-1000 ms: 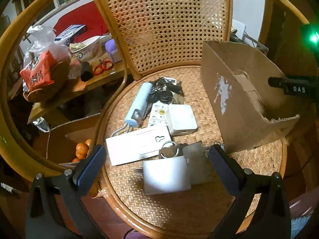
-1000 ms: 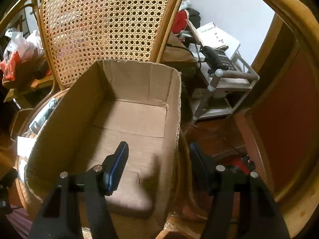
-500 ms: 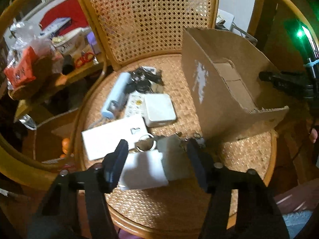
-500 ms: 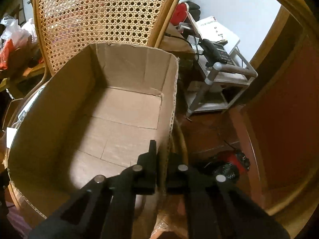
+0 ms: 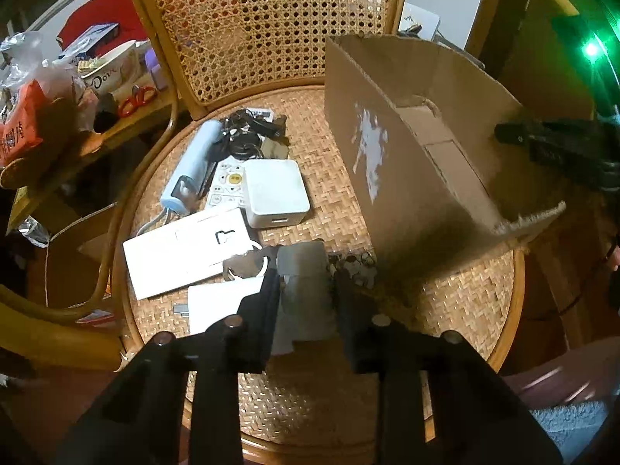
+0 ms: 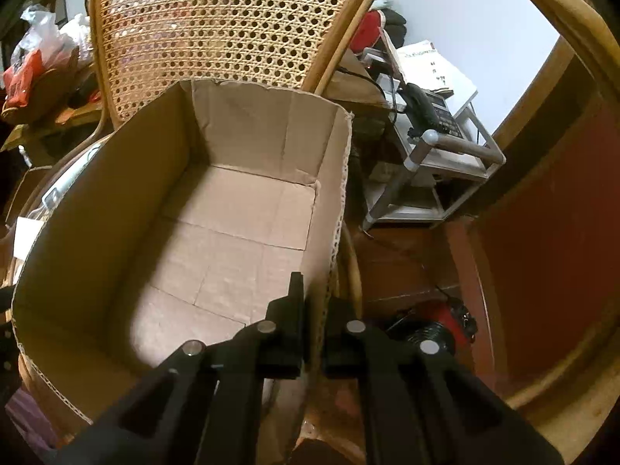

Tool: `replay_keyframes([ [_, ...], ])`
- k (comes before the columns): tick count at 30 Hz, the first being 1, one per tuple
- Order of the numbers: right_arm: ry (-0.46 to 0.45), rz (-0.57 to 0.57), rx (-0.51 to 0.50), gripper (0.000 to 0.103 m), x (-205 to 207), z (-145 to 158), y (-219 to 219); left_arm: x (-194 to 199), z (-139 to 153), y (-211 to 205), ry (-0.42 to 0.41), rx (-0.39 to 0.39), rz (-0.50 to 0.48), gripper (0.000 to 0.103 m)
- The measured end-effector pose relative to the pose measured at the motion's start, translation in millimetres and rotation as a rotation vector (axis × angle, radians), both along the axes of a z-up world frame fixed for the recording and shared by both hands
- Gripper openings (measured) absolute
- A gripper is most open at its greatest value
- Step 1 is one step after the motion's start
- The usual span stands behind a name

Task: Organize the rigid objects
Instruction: 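Grasp the light-blue piggy bank with the left tool while the right tool holds the box, then carry the piggy bank into the box with the left tool and release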

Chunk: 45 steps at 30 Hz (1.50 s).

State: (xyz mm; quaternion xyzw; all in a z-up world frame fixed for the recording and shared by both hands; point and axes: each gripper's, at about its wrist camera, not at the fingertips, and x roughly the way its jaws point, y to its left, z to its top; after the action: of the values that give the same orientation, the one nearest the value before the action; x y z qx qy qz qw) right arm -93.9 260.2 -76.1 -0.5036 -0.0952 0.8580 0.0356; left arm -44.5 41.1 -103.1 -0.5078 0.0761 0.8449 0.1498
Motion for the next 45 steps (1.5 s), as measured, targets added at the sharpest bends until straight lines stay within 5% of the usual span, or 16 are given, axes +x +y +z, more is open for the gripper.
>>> replay_keyframes([
  [25, -0.003, 0.046, 0.004, 0.008, 25, 2, -8, 11, 74, -13, 0.282, 0.046, 0.079, 0.025],
  [45, -0.001, 0.054, -0.012, 0.008, 28, 1, -6, -3, 150, 52, 0.411, 0.153, -0.042, 0.025],
])
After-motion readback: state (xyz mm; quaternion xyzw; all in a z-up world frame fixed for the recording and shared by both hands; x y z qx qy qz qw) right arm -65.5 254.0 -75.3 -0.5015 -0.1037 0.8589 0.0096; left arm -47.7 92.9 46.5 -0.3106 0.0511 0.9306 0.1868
